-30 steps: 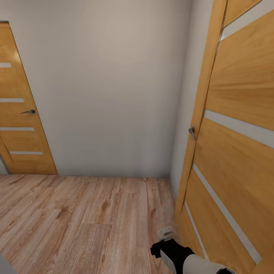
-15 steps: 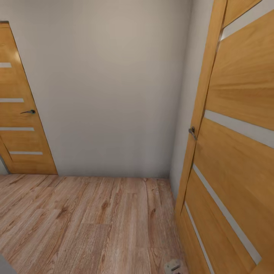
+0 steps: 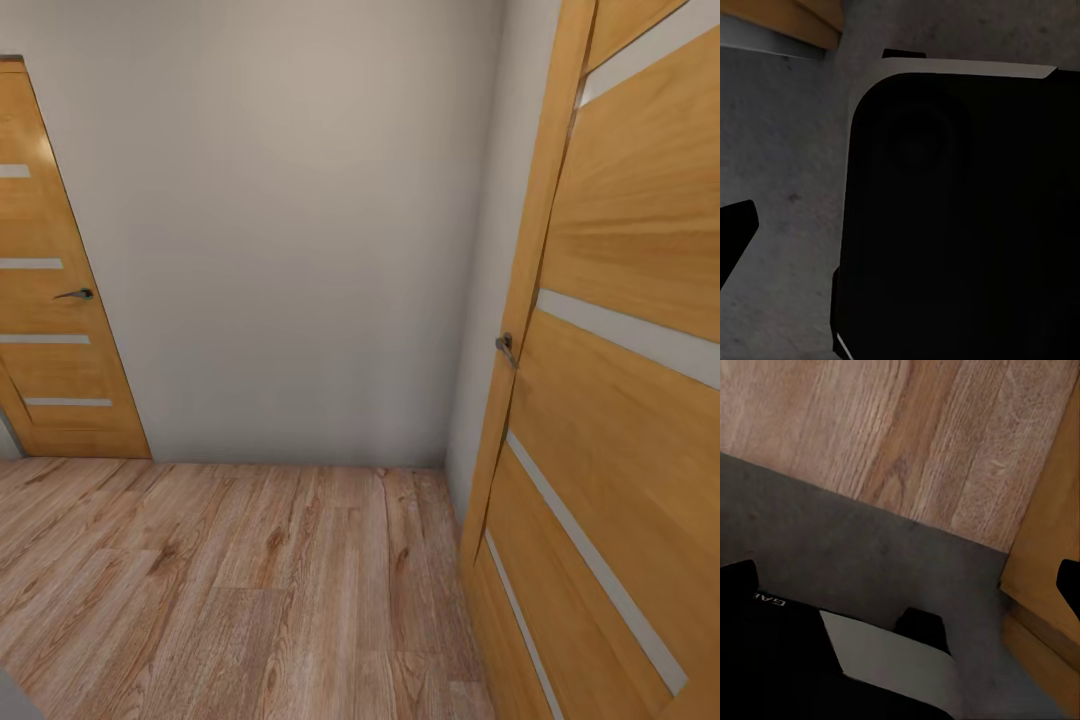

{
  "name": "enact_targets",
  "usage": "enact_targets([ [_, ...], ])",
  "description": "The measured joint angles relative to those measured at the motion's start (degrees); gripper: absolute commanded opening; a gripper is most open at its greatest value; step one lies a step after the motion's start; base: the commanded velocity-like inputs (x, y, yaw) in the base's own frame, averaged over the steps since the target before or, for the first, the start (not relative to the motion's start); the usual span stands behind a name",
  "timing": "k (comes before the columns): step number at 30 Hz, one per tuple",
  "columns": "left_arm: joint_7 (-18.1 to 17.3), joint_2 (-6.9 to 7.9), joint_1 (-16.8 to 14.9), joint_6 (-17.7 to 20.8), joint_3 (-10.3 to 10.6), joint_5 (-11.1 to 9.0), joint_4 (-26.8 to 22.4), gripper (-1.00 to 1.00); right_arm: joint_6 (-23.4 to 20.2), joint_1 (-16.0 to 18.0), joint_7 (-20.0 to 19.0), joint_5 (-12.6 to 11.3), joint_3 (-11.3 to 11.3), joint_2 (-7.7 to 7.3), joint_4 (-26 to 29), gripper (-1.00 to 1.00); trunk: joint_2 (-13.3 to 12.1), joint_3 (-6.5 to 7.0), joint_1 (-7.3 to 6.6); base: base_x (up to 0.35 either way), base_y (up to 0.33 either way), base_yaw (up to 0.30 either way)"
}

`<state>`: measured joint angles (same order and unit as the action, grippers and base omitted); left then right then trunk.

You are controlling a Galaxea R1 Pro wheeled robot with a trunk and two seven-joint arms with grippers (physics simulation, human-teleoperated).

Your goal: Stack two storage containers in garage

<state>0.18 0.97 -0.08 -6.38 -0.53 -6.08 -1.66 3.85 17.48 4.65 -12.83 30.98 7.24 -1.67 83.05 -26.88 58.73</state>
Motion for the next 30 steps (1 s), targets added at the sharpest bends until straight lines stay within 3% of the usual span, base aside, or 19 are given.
enact_targets([
  [4, 0.0, 0.00, 0.0, 0.0, 0.0, 0.0, 0.0, 1.00, 0.2, -1.0, -0.1, 0.0, 0.0, -0.21, 0.0, 1.00, 0.0, 0.00, 0.00, 0.000, 0.000, 0.000],
  [15, 0.0, 0.00, 0.0, 0.0, 0.0, 0.0, 0.0, 1.00, 0.4, -1.4, -0.2, -0.4, 0.0, -2.69, 0.0, 1.00, 0.0, 0.00, 0.00, 0.000, 0.000, 0.000],
  [20, 0.0, 0.00, 0.0, 0.0, 0.0, 0.0, 0.0, 1.00, 1.0, -1.6, -0.2, -0.7, 0.0, -5.08, 0.0, 1.00, 0.0, 0.00, 0.00, 0.000, 0.000, 0.000],
  [24, 0.0, 0.00, 0.0, 0.0, 0.0, 0.0, 0.0, 1.00, 1.3, -3.3, -0.2, -0.9, -0.1, -6.82, 0.0, 1.00, 0.0, 0.00, 0.00, 0.000, 0.000, 0.000],
  [30, 0.0, 0.00, 0.0, 0.0, 0.0, 0.0, 0.0, 1.00, 1.8, -6.9, -0.7, -0.9, -0.1, -8.05, 0.0, 1.00, 0.0, 0.00, 0.00, 0.000, 0.000, 0.000],
])
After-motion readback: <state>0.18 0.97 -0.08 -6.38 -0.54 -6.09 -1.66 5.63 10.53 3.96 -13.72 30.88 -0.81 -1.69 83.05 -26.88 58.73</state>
